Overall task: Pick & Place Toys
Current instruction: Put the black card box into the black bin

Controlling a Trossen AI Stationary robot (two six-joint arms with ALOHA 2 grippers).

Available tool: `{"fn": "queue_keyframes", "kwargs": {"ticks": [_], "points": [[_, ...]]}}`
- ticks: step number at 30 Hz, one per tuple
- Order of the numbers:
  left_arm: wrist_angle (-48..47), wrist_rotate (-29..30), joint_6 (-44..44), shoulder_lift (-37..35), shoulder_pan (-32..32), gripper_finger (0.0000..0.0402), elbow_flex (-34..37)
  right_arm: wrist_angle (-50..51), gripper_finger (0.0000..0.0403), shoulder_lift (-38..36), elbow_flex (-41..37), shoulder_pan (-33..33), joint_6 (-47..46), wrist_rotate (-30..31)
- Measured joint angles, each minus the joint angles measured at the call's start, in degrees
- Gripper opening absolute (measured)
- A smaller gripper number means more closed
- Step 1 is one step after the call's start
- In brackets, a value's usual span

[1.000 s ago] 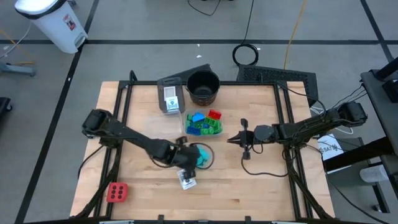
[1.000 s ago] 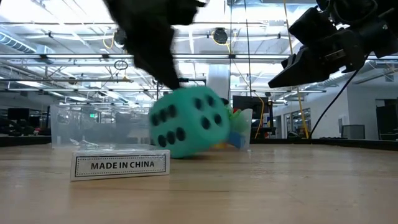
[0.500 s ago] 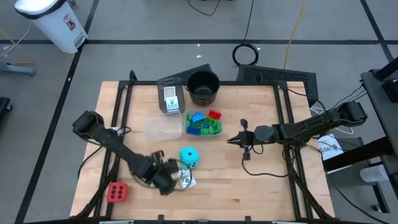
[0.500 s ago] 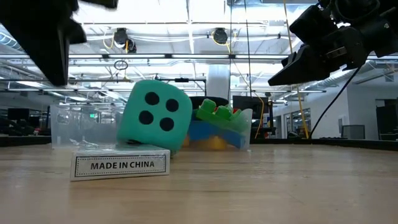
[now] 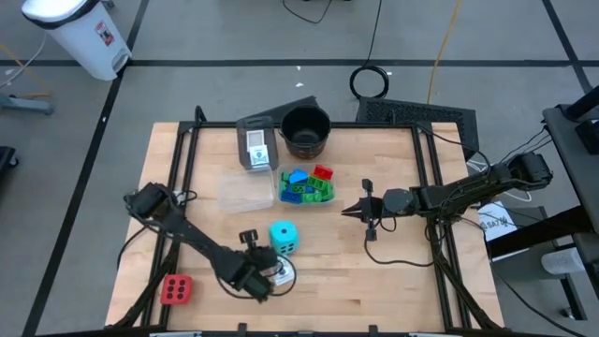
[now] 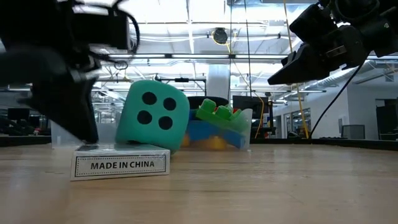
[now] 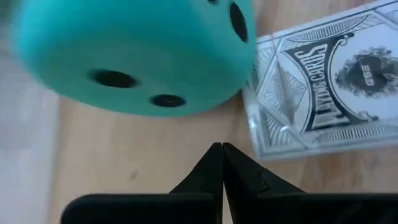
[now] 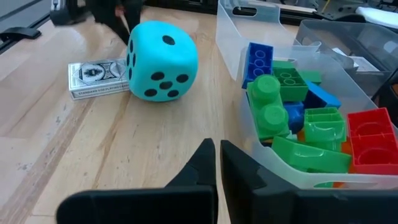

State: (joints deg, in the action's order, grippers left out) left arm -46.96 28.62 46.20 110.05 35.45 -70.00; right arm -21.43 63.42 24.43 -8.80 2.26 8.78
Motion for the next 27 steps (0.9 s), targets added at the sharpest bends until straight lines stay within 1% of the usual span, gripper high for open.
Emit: {"fn": "queue_keyframes", "kwargs": {"ticks": [2,7,9,11,13,16,19,23,25,27], "points": [[1.48,-1.67,0.03,1.48,-0.97,0.0012,0.09,-0.10,0.0000,0.00,0.00,0.00,0.09,-0.02],[9.49,-13.57,-4.22,2.49,-3.30,0.0004,0.16,-0.15,0.0000,0.00,0.00,0.00,0.11,-0.05],[13.71,-15.90,-3.00,2.58,-3.51,0.0011,0.06,-0.05,0.0000,0.00,0.00,-0.09,0.11,-0.04],[16.48,-16.38,-1.62,2.31,-3.51,0.0023,0.03,-0.07,0.0000,0.00,0.00,-0.13,0.09,-0.05],[19.77,-16.65,-2.09,2.06,-3.51,0.0031,0.15,-0.09,0.0000,0.00,0.00,-0.34,0.11,-0.06],[26.59,-18.21,-8.33,1.86,-3.40,0.0036,0.14,-0.16,0.0000,0.00,0.00,-0.73,0.11,-0.04],[30.13,-17.10,-13.91,1.76,-3.49,0.0030,0.11,-0.19,0.0000,0.00,0.00,-1.07,0.11,-0.04],[32.77,-16.03,-18.83,1.78,-4.67,0.0010,0.11,-0.24,0.0000,0.00,0.00,-1.12,-0.60,-0.07],[33.53,-17.83,-19.10,1.90,-5.41,0.0004,0.11,-0.61,0.0000,0.00,0.00,-1.62,-3.35,-0.03],[33.24,-20.35,-18.24,2.21,-6.03,0.0007,0.02,-1.61,0.0000,0.34,0.00,-3.20,-5.66,-0.02]]}}
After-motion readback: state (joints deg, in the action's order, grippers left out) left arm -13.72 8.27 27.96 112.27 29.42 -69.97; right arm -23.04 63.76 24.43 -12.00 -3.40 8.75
